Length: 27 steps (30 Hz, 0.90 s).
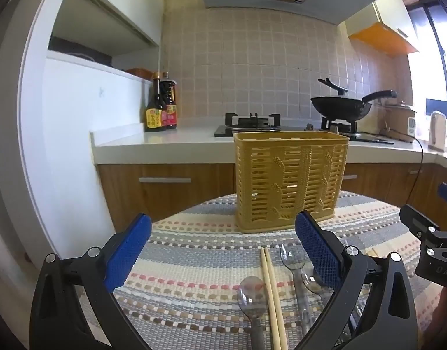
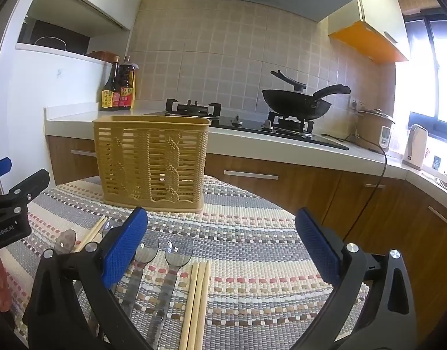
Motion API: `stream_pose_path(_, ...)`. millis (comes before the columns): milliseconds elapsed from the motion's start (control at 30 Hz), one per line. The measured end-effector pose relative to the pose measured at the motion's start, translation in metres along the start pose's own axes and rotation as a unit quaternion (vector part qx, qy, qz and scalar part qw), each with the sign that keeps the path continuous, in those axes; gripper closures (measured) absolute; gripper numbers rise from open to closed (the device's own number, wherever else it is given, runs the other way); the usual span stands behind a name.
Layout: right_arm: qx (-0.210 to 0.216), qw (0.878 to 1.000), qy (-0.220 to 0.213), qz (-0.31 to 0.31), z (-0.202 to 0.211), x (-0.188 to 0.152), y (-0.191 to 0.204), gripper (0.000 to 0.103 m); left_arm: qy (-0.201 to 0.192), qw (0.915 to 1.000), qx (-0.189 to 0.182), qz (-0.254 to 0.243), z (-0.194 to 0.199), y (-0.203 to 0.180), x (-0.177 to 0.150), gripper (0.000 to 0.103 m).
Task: Organize utensils
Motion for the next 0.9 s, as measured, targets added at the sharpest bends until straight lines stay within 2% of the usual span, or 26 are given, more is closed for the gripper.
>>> stream_pose_path(433, 0.000, 1.000, 0.005, 0.002, -0.0005, 0.0001, 0.0015, 0.006, 0.000, 0.9999, 0.013, 0.009, 0.0028, 0.0041, 0.0000, 0.007)
stream_pose_path(667, 0.000, 1.000, 0.004, 0.003, -0.0009, 0.0004, 0.0025, 0.006, 0.004, 1.0000, -0.006, -0.004, 0.0032, 0.0010, 0.0019, 0.007)
stream_pose_path(900, 0.000, 1.000, 0.005, 0.003, -0.0011, 0.0006, 0.0028, 0.006, -0.006, 0.9998, -0.006, -0.019, 0.0084, -0.0044, 0.0011, 0.007)
Point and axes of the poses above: each gripper's, at about its wrist camera, not at the fingertips, and z roughly against the way its jaws point, y to its left, x to its top, the point moved 1 cm from there along -z, roughly the way its jaws point, and after that the axes turned 8 degrees about -x, right-handed, at the moved point
